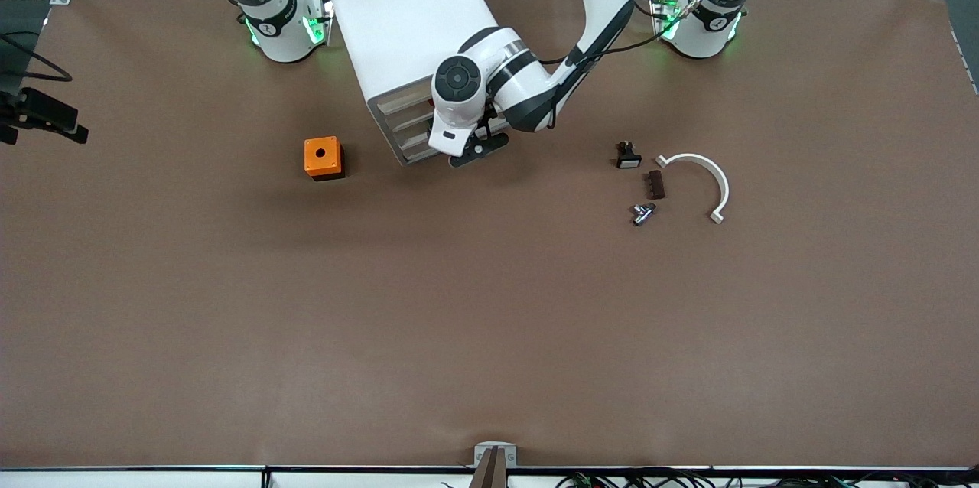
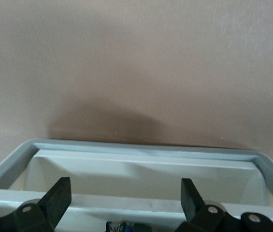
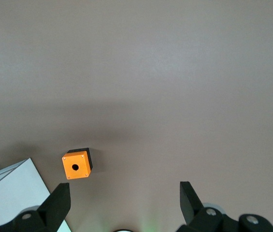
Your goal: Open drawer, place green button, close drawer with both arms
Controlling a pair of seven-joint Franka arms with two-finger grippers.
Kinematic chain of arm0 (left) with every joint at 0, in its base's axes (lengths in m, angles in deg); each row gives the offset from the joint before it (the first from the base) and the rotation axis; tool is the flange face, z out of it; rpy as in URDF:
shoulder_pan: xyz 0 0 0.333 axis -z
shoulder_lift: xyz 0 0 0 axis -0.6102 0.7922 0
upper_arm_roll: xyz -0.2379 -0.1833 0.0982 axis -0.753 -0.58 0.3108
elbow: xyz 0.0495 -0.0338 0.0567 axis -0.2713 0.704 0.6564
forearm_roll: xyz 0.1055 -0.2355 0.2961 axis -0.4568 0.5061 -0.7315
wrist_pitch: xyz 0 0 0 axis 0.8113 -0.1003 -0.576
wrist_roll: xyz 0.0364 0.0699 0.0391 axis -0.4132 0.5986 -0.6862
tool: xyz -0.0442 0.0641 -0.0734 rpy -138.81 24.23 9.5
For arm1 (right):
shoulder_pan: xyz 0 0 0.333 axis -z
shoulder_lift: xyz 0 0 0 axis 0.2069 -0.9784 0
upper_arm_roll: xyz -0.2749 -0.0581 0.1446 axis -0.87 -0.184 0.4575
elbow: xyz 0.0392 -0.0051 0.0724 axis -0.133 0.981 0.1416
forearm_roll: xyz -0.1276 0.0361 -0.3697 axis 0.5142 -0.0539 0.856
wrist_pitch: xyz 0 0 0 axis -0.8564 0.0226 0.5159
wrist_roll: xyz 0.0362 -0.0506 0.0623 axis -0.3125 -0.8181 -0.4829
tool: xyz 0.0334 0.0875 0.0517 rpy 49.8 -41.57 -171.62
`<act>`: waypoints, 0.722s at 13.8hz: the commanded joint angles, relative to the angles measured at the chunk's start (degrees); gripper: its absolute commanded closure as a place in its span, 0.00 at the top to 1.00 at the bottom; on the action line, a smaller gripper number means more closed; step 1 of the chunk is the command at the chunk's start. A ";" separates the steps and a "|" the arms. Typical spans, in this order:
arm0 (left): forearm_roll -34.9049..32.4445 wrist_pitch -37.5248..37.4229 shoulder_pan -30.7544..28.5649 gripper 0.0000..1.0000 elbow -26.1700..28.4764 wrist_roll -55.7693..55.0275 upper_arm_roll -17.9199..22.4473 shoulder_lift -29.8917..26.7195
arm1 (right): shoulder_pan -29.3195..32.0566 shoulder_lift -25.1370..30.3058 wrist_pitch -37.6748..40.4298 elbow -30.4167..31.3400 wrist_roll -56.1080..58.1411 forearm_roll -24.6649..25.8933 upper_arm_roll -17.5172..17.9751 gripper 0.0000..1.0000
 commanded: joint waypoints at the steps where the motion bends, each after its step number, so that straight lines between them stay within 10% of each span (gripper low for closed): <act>1: 1.34 -0.34 0.31 1.00 0.39 -0.56 -0.02 -0.41 | 0.74 5.40 -2.78 7.05 1.20 0.38 0.82 1.00; 10: 5.30 -0.34 -0.12 1.00 0.13 -0.47 0.15 -0.68 | 0.83 12.00 -6.04 12.96 4.45 1.70 0.91 1.00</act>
